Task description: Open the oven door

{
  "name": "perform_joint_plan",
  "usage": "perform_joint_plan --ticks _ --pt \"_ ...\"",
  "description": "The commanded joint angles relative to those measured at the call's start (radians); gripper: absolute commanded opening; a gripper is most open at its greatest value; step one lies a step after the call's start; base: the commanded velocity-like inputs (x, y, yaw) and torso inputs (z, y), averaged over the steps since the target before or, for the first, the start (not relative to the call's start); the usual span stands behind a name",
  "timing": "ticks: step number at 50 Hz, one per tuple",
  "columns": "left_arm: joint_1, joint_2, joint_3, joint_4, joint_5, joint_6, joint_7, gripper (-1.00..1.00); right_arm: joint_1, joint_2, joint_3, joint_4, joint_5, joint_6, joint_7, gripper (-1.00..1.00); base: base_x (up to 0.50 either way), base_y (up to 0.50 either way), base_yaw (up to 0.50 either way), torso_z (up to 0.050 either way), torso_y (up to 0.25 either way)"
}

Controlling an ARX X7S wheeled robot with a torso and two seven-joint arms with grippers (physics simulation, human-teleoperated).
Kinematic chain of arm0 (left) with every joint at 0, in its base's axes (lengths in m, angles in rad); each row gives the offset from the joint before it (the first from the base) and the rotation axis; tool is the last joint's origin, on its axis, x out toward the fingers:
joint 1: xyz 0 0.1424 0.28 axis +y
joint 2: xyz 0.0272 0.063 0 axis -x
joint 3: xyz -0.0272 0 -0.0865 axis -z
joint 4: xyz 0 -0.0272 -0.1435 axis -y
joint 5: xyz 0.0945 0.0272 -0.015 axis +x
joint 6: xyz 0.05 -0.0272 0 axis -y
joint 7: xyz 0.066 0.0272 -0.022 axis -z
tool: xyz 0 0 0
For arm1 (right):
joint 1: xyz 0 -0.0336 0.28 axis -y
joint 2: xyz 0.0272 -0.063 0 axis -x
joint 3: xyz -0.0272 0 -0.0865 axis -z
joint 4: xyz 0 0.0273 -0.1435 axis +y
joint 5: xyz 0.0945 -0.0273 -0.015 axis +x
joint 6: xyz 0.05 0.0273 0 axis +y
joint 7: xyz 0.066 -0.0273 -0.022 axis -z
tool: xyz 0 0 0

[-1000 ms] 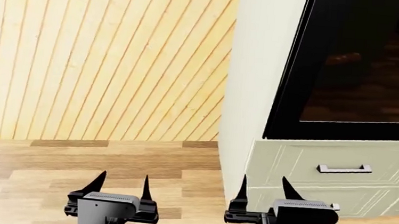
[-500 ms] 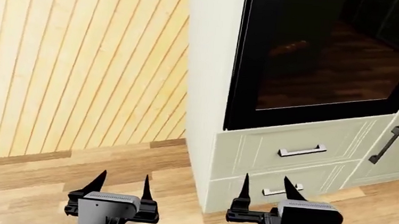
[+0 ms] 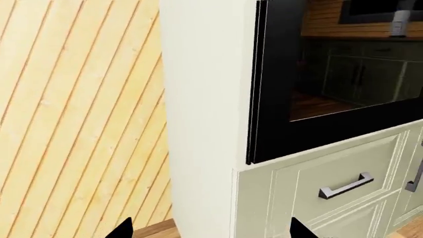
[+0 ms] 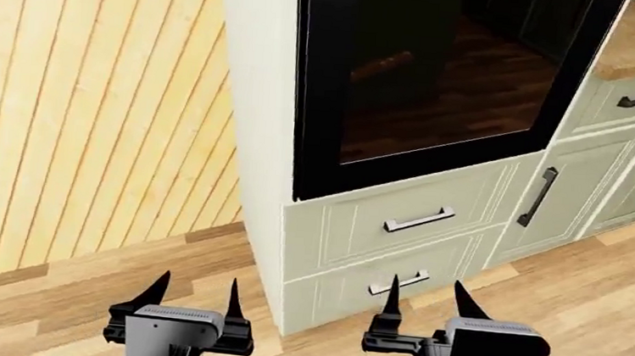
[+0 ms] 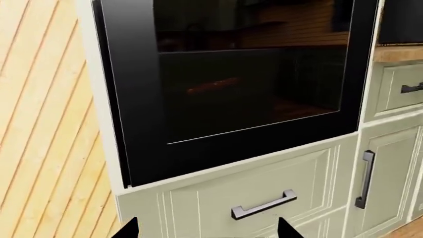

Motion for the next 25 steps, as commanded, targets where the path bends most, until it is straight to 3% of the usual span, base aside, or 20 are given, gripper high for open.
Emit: perform_joint_plan --ticks 1,25 --pt "-0.003 -0.003 0.005 0.001 -0.003 0.0 -0.005 1.0 0.001 0.007 -0.003 -0.011 0.006 0.005 0.007 1.0 0.0 0.0 -0.5 0.0 0.0" --pt "0.0 -0.01 0.014 0.004 -0.013 0.001 -0.013 1.0 0.002 0.014 -0.015 -0.005 0.005 -0.003 0.022 1.0 0.0 0.0 -0.5 0.0 0.0"
